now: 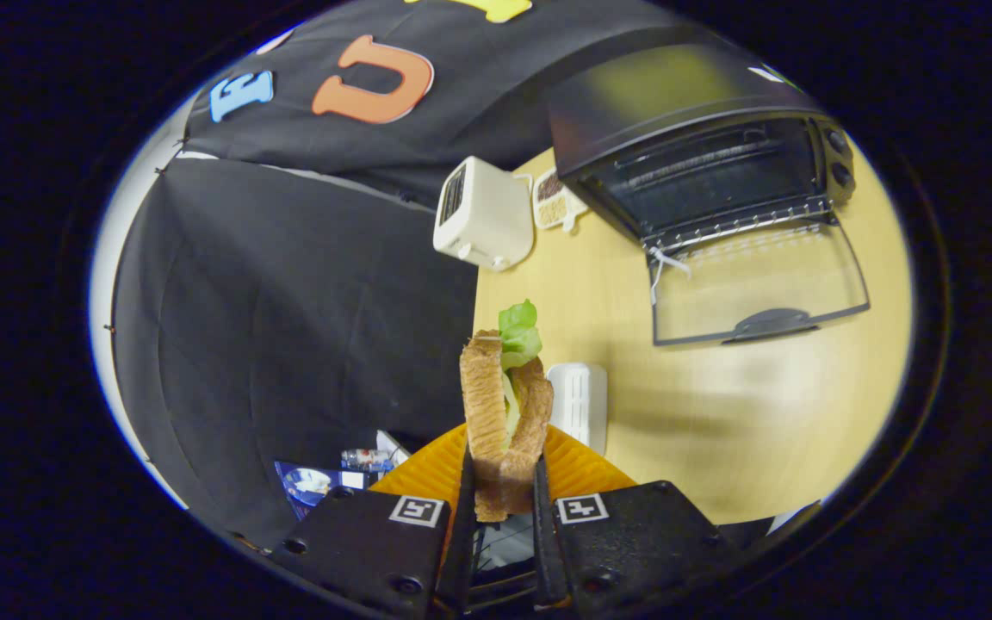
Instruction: Open the toaster oven, put the food inside, and close the toaster oven door.
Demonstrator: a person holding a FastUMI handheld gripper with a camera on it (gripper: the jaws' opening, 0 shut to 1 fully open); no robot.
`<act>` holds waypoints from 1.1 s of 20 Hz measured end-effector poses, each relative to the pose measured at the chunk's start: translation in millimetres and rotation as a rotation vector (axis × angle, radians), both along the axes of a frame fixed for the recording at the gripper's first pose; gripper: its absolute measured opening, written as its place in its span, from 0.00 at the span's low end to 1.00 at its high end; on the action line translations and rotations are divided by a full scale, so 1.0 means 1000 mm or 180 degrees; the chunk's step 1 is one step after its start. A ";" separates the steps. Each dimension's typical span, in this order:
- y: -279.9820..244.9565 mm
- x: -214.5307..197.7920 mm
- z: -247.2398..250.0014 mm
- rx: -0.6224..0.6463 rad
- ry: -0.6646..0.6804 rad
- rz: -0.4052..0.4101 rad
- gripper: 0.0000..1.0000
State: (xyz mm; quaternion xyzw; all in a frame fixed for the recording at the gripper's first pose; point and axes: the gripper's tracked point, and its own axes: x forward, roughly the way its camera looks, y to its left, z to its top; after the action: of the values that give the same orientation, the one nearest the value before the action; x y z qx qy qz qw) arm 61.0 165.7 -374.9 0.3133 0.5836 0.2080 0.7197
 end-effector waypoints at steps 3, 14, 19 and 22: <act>-0.046 0.018 0.012 -0.0008 -0.0168 -0.0338 0.34; -0.135 0.099 -0.059 0.0532 -0.0115 -0.1792 0.34; -0.144 0.145 -0.098 0.0641 -0.0273 -0.2157 0.34; -0.147 0.164 -0.117 0.0653 -0.0334 -0.2393 0.34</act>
State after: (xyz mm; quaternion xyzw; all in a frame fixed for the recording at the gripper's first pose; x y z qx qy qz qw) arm 224.9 18.7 -491.5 0.5645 0.3668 0.0029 0.7395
